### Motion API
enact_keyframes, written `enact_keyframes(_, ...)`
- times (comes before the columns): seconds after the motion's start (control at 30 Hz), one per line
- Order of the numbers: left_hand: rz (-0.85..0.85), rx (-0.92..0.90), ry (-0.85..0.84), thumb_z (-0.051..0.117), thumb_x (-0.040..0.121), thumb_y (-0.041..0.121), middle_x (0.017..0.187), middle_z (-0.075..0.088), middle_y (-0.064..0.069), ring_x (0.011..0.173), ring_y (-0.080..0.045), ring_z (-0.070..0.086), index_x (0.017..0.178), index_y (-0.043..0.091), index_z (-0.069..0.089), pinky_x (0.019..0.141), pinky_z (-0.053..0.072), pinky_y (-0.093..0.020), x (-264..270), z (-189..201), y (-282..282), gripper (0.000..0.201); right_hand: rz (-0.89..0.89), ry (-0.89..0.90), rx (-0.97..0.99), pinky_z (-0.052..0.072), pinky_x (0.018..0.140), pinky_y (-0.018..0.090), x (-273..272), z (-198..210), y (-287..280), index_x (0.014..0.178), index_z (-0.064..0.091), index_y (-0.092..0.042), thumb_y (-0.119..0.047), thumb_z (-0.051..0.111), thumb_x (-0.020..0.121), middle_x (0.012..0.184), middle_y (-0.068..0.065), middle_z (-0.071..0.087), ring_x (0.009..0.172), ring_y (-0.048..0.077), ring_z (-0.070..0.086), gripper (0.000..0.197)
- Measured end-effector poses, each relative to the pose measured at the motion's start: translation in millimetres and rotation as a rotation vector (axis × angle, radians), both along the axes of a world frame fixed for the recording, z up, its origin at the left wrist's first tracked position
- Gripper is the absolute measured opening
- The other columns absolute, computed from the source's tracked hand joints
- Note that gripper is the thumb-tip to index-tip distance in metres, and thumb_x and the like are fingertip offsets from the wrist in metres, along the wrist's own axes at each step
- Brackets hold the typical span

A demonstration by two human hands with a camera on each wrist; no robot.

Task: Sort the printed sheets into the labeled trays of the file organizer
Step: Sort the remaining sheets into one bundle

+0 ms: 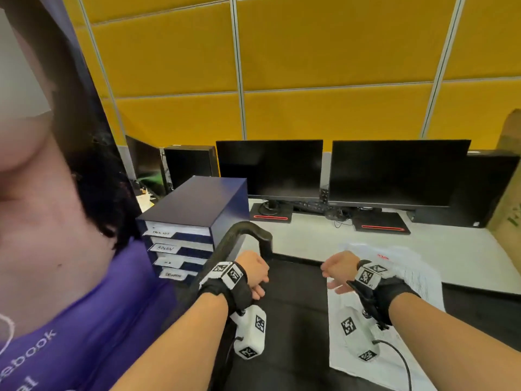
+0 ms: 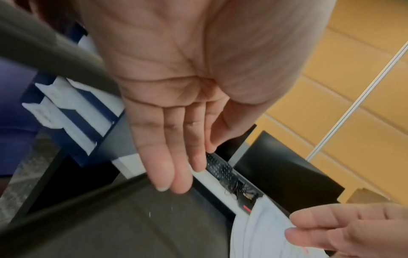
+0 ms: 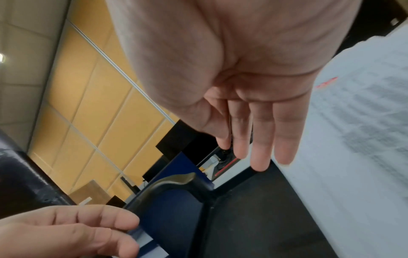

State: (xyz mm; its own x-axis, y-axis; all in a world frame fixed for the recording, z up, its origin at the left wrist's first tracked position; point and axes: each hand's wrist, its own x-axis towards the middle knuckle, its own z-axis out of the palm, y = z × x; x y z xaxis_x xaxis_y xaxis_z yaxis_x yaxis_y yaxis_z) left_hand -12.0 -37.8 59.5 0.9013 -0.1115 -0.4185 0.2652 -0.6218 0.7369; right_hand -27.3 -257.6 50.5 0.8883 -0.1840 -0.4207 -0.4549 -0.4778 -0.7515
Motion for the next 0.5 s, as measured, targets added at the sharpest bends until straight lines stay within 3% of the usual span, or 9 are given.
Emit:
enact_keyframes(0.1, -0.025, 0.062, 0.029, 0.048, 0.089, 0.004, 0.073, 0.061, -0.008, 0.063, -0.027, 0.063, 0.112, 0.002, 0.06, 0.063, 0.057, -0.032, -11.0, -25.4, -38.4, 0.025, 0.082, 0.022, -0.18, 0.054, 0.074, 0.032, -8.8, -23.3, -39.6, 0.113, 0.063, -0.005, -0.012, 0.053, 0.089, 0.099, 0.011, 0.065, 0.086, 0.026, 0.065, 0.027)
enact_keyframes(0.2, -0.054, 0.096, 0.054, 0.047, 0.09, 0.005, 0.074, 0.061, -0.007, 0.068, -0.027, 0.063, 0.118, 0.001, 0.059, 0.066, 0.058, -0.033, -10.8, -49.2, -68.8, 0.031, 0.109, 0.069, -0.285, 0.047, 0.091, 0.027, -14.6, -42.5, -74.8, 0.121, 0.061, -0.006, -0.011, 0.049, 0.091, 0.116, 0.011, 0.063, 0.115, 0.026, 0.058, 0.033)
enact_keyframes(0.4, -0.097, 0.171, 0.046, 0.046, 0.09, 0.003, 0.071, 0.056, -0.003, 0.071, -0.024, 0.06, 0.119, 0.001, 0.059, 0.073, 0.056, -0.032, -0.6, -89.7, -109.6, 0.032, 0.213, 0.174, -0.422, 0.04, 0.102, 0.026, -23.4, -81.5, -115.7, 0.13, 0.054, -0.01, -0.016, 0.046, 0.093, 0.136, 0.008, 0.052, 0.125, 0.022, 0.049, 0.038)
enact_keyframes(0.5, -0.106, 0.183, 0.031, 0.049, 0.087, 0.004, 0.097, 0.064, -0.01, 0.089, -0.026, 0.064, 0.123, 0.003, 0.057, 0.085, 0.057, -0.036, 5.5, -108.4, -126.9, 0.036, 0.272, 0.195, -0.415, 0.041, 0.105, 0.03, -19.2, -91.3, -132.3, 0.134, 0.051, -0.014, -0.012, 0.045, 0.092, 0.142, 0.004, 0.046, 0.128, 0.023, 0.046, 0.042)
